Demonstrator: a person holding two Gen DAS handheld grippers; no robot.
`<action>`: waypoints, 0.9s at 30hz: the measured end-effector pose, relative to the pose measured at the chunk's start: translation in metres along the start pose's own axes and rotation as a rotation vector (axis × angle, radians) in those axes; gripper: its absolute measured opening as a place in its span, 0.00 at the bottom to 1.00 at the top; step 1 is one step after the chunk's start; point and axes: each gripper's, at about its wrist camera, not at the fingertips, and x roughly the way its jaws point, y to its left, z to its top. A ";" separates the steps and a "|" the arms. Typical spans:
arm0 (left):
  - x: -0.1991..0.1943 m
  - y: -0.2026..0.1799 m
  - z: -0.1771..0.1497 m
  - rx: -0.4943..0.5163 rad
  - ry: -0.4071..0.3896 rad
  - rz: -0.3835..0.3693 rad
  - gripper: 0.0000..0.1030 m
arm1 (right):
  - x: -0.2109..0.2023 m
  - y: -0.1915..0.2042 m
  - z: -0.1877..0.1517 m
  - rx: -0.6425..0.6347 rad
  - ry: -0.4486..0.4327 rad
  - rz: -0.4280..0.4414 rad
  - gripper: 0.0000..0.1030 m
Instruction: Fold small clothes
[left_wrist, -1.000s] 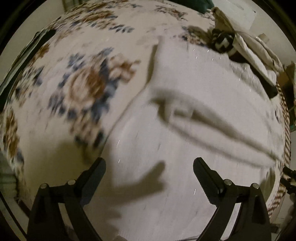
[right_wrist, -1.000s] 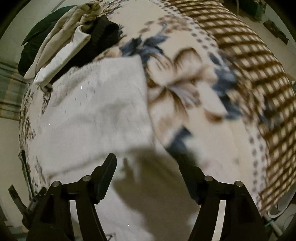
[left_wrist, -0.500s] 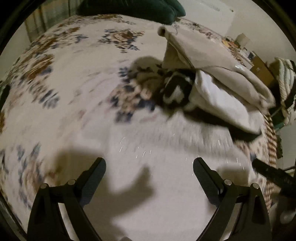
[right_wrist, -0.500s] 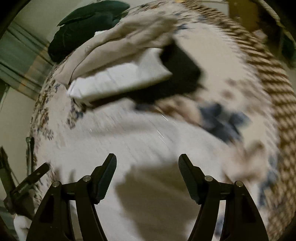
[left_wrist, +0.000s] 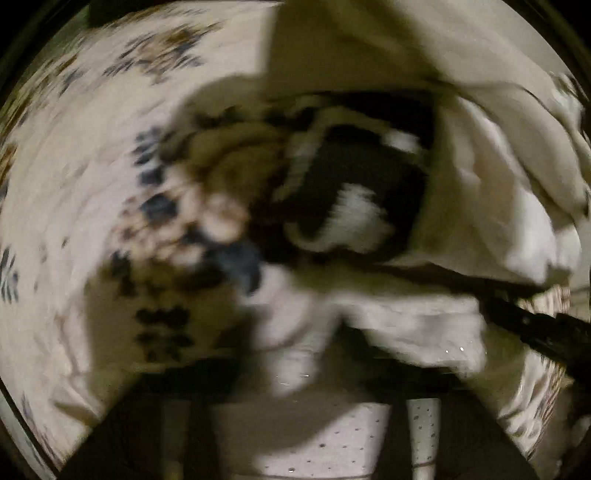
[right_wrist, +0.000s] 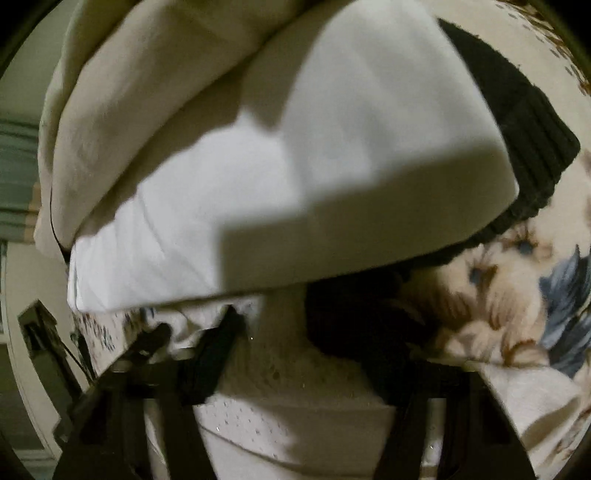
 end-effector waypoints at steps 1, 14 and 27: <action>-0.005 -0.005 -0.002 0.021 -0.021 -0.004 0.05 | 0.000 0.001 0.000 -0.001 -0.006 0.011 0.08; -0.138 0.013 -0.098 -0.069 -0.297 -0.082 0.01 | -0.090 0.018 -0.083 -0.149 -0.209 0.113 0.07; -0.126 0.055 -0.109 -0.329 -0.138 -0.239 0.55 | -0.058 -0.020 -0.192 -0.333 0.097 -0.024 0.14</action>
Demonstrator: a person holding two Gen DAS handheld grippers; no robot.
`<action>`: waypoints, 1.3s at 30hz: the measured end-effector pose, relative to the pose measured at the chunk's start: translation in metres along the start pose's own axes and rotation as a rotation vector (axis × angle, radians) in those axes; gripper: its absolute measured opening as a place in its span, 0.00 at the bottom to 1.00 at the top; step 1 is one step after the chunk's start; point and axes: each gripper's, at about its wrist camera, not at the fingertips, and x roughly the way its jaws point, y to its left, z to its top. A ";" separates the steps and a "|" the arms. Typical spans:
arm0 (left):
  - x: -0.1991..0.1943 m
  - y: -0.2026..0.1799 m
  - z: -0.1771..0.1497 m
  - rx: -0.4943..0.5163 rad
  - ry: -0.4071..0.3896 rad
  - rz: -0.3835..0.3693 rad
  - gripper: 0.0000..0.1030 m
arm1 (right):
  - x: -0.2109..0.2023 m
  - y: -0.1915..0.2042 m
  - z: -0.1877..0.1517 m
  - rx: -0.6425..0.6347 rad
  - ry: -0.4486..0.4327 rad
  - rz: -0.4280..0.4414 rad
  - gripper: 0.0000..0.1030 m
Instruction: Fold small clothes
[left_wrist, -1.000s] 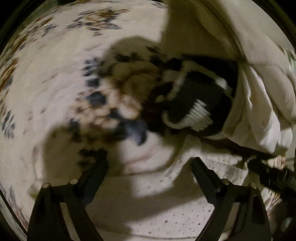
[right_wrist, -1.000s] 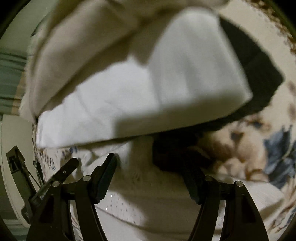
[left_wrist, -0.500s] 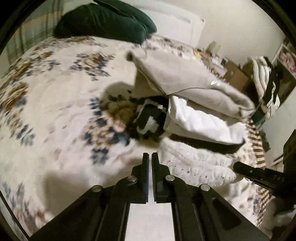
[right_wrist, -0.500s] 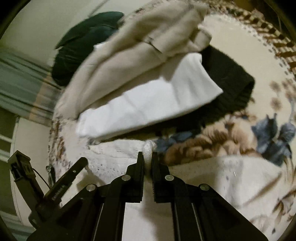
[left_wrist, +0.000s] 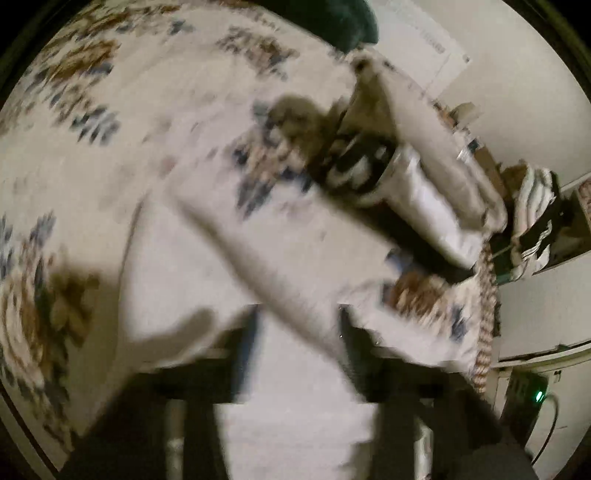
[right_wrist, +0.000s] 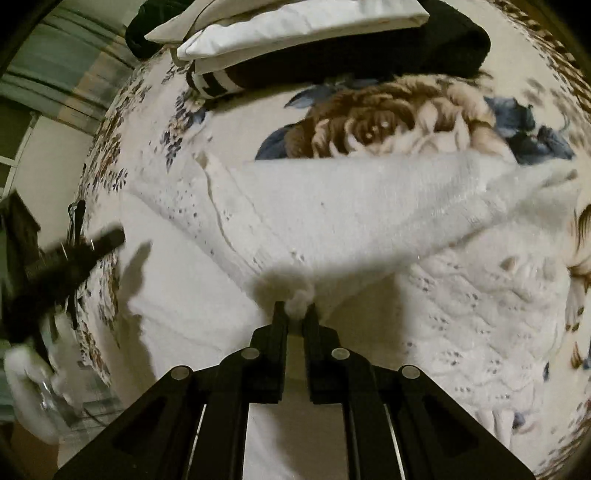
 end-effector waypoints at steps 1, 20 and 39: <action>0.003 -0.008 0.012 -0.005 -0.004 -0.030 0.55 | -0.005 -0.003 0.000 0.019 -0.007 -0.001 0.23; 0.054 -0.008 -0.061 0.279 0.379 0.065 0.55 | -0.037 -0.023 0.009 0.306 -0.168 0.005 0.36; 0.076 -0.018 -0.072 0.242 0.264 0.264 0.55 | 0.024 -0.027 -0.004 0.500 -0.029 -0.018 0.58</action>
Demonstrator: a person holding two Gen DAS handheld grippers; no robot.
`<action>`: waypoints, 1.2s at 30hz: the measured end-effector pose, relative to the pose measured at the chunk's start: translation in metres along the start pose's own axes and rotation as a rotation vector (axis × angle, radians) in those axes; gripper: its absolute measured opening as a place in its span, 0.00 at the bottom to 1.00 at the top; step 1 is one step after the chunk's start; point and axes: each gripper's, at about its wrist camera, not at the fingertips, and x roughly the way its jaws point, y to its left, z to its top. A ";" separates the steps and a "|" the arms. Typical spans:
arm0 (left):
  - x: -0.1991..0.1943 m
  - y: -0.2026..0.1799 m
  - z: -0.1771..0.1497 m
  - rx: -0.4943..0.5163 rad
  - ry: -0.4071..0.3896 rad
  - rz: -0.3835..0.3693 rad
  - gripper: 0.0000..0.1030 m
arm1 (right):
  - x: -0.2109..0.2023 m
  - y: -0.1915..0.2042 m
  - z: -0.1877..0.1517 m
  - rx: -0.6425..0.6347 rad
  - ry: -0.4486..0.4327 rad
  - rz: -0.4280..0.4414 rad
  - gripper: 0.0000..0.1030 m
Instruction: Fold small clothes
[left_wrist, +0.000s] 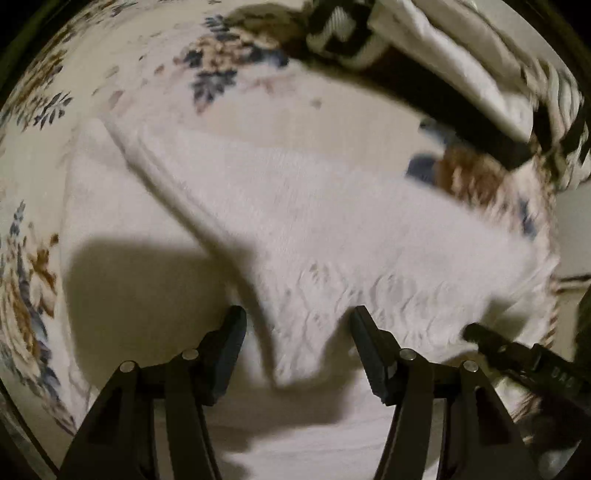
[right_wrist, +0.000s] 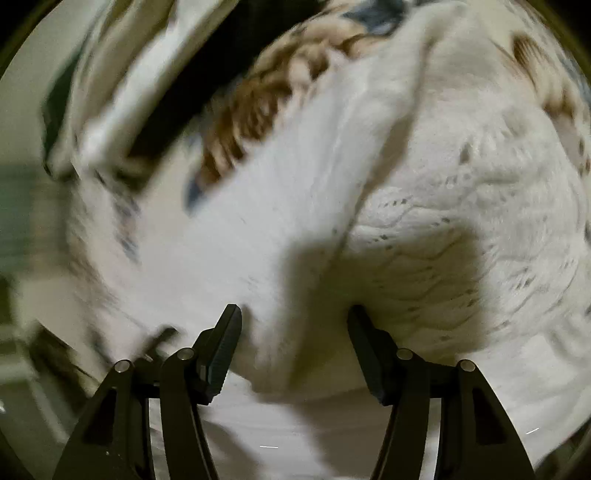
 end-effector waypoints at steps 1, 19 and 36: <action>0.001 -0.001 -0.004 0.017 -0.003 0.008 0.55 | 0.004 0.003 -0.003 -0.044 0.008 -0.043 0.56; -0.102 0.058 -0.134 -0.134 -0.165 -0.070 0.94 | -0.103 -0.037 -0.079 -0.112 -0.179 -0.122 0.92; -0.049 0.138 -0.304 -0.414 -0.029 0.072 0.94 | -0.085 -0.259 -0.219 0.047 0.058 -0.145 0.86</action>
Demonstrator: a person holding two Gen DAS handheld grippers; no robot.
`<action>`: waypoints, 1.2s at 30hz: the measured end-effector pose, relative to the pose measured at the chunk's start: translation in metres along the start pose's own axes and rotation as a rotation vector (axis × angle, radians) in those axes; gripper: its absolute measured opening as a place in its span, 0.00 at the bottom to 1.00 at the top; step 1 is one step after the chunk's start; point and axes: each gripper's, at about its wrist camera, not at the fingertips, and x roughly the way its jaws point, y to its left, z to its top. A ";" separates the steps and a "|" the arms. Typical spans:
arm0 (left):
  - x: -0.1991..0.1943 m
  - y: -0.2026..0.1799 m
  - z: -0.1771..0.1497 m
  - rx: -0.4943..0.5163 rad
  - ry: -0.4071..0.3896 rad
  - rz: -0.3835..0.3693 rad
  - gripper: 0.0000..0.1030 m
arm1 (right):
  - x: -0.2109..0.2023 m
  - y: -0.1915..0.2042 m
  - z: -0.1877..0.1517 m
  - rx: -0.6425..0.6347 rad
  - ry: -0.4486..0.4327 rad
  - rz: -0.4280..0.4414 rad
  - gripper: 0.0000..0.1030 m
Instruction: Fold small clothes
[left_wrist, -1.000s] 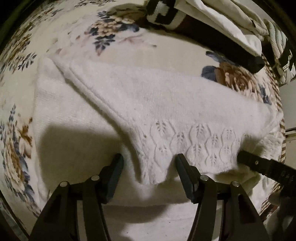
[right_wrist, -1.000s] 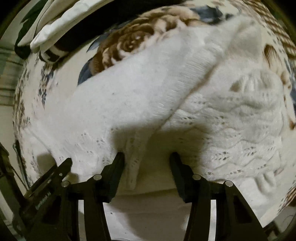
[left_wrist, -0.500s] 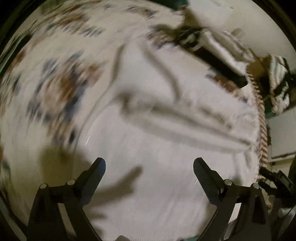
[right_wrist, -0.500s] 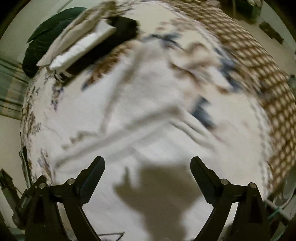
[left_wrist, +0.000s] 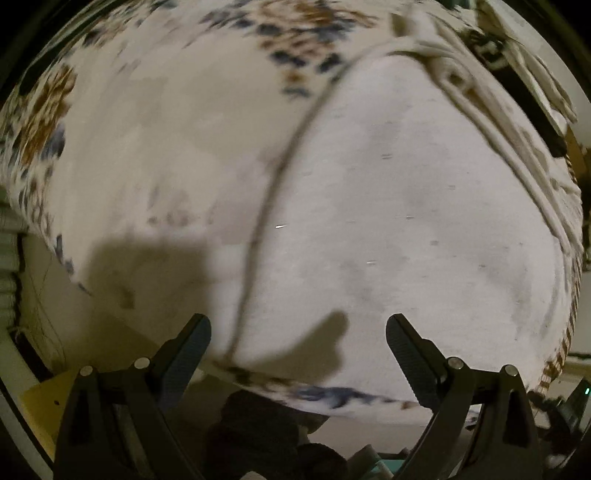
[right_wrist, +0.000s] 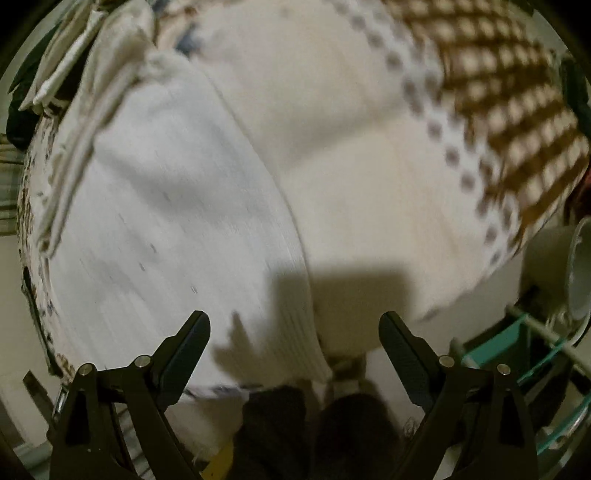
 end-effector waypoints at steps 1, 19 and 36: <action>0.003 0.006 0.001 -0.014 0.007 -0.011 0.94 | 0.005 -0.003 -0.004 0.003 0.014 0.012 0.78; 0.019 -0.024 -0.003 0.163 -0.005 -0.092 0.10 | 0.021 0.005 -0.023 -0.006 0.009 0.122 0.32; -0.123 -0.021 0.087 -0.031 -0.204 -0.397 0.08 | -0.111 0.036 0.012 0.011 -0.101 0.356 0.09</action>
